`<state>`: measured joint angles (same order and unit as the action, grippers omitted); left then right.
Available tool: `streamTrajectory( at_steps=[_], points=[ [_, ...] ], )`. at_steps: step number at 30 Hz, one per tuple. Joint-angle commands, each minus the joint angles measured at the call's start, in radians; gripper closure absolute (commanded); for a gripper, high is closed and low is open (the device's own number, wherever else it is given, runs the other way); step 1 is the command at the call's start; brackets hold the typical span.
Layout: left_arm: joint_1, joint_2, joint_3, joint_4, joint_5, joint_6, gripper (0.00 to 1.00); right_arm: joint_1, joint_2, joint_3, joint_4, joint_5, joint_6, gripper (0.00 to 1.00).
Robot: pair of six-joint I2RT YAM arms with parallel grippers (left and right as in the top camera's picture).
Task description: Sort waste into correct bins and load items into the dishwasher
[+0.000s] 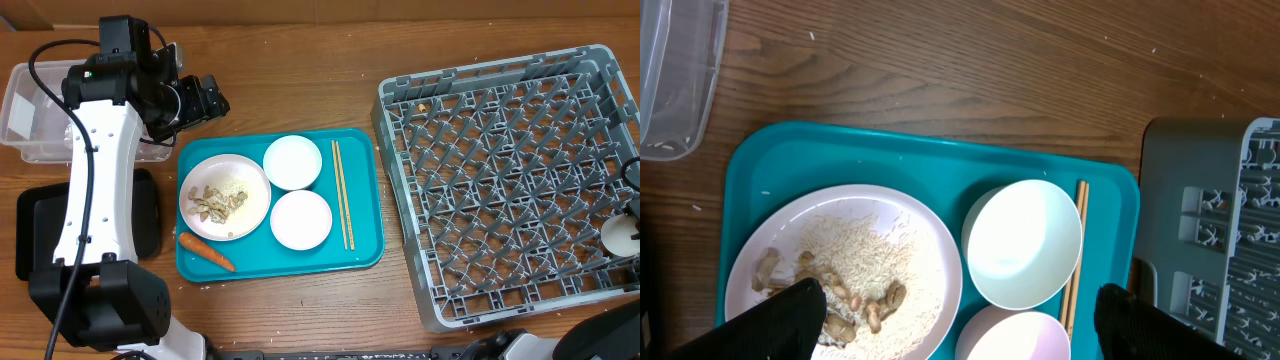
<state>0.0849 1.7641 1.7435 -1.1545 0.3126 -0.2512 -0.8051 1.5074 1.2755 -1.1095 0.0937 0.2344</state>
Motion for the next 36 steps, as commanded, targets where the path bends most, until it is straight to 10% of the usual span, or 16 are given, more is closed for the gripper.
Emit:
streamTrajectory(
  at_steps=[1, 17, 29, 36],
  points=[
    [-0.006, -0.02, 0.006, -0.003, -0.009, 0.016, 0.12, -0.004, 0.035, -0.01, 0.013, -0.043, 0.005, 0.46],
    [-0.006, -0.02, 0.006, -0.008, -0.01, 0.016, 0.12, -0.004, 0.032, 0.053, 0.01, -0.086, 0.006, 0.46],
    [-0.006, -0.02, 0.006, -0.012, -0.01, 0.016, 0.11, -0.004, 0.032, 0.053, -0.022, -0.092, 0.006, 0.0],
    [-0.007, -0.02, 0.006, -0.066, -0.01, 0.016, 0.11, 0.004, 0.032, 0.064, 0.039, -0.559, -0.088, 0.06]
  ],
)
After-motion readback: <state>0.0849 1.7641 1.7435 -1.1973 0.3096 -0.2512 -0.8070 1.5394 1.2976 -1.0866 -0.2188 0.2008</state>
